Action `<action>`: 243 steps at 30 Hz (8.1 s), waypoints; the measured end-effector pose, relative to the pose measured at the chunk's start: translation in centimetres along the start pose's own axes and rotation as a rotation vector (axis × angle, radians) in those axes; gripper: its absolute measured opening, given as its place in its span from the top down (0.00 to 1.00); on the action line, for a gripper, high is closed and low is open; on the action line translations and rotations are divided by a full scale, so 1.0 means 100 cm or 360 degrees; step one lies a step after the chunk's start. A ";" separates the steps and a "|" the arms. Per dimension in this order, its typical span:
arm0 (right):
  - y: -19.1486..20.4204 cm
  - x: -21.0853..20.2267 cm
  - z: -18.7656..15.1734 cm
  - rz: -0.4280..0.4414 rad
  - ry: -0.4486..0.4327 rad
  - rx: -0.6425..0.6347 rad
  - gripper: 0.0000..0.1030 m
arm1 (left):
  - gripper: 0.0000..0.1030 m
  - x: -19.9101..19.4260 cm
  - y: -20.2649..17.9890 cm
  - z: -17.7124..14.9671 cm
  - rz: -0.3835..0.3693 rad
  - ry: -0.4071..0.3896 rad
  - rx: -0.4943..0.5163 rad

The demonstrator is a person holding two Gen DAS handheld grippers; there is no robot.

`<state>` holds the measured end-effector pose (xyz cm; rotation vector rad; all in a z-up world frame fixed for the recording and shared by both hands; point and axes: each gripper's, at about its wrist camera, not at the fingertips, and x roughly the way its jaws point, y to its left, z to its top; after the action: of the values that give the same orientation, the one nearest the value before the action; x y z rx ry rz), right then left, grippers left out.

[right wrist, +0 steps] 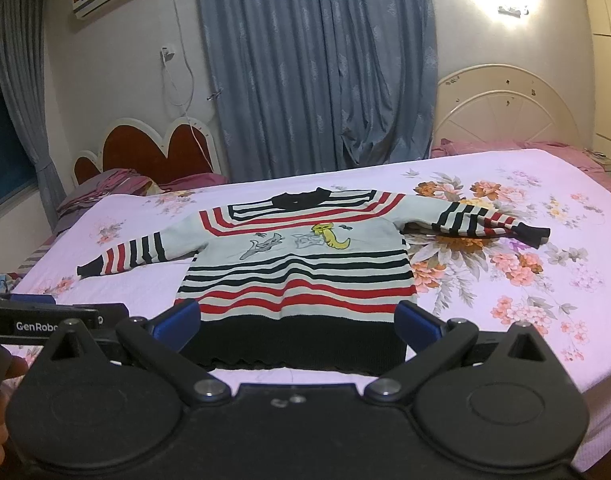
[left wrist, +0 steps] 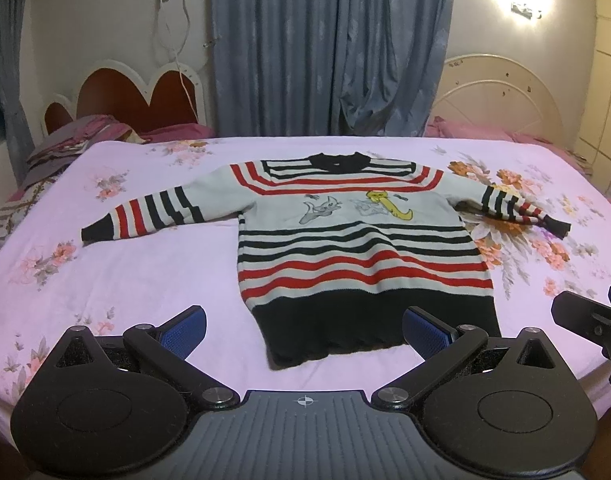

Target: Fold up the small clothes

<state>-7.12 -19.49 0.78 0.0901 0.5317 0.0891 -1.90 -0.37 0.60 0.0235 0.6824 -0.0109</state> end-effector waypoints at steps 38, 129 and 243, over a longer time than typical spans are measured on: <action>-0.011 0.019 0.002 -0.0037 -0.0006 -0.0013 0.01 | 0.00 0.028 -0.007 0.011 -0.0003 0.0045 -0.0006; -0.378 0.362 0.090 -0.0580 0.0090 0.0802 0.80 | 0.00 0.397 -0.076 0.141 0.0200 0.0246 -0.0167; -0.174 0.523 0.149 -0.0094 0.0312 0.0017 0.62 | 0.39 0.449 -0.021 0.126 -0.0530 0.0291 -0.0409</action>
<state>46.43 -32.04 -14.54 0.0766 0.7305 0.0372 40.80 -2.95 -17.97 -0.3402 0.8602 -0.2434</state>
